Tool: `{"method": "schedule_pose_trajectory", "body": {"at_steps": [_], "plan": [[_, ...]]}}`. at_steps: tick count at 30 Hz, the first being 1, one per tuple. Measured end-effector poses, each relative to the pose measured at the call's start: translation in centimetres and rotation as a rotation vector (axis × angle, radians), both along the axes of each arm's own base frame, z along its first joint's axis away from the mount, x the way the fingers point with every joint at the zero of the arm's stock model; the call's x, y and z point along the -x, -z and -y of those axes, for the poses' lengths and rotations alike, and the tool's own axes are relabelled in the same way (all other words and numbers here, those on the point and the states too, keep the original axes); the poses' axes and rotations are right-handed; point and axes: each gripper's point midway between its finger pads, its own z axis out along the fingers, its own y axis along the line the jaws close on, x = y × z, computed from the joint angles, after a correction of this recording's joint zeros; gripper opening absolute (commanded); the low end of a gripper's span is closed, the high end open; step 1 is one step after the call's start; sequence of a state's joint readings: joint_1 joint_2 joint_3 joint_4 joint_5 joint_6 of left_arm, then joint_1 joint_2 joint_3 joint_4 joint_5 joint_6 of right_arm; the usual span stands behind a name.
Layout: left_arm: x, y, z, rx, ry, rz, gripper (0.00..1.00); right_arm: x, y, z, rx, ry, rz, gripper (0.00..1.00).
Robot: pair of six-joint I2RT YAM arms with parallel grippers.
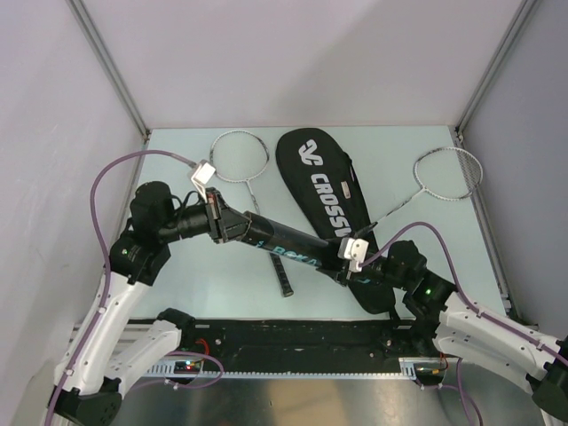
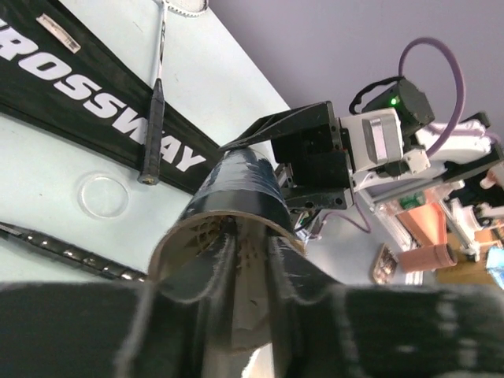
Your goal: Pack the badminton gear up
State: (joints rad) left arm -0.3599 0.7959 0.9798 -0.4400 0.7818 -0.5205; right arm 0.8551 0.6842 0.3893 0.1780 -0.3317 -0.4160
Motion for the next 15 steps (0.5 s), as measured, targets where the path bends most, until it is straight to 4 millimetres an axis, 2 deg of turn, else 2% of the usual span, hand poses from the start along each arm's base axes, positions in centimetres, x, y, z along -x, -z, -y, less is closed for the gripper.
{"method": "schedule_pose_trajectory", "body": {"at_steps": [6,8,12,15], "plan": [[-0.1,-0.6,-0.2,0.000,-0.020,0.023,0.64,0.2,-0.6,-0.2,-0.020,-0.015,0.010,0.04],[-0.1,-1.4,-0.4,-0.001,-0.031,0.053,0.70,0.2,-0.5,0.0,-0.021,-0.004,0.004,0.04],[0.3,-4.1,-1.0,0.006,-0.062,0.142,0.78,0.2,-1.3,0.3,-0.047,0.009,0.015,0.04],[0.7,-7.0,-1.5,0.025,-0.084,0.234,0.83,0.4,-1.5,0.4,-0.051,0.001,0.020,0.04]]}}
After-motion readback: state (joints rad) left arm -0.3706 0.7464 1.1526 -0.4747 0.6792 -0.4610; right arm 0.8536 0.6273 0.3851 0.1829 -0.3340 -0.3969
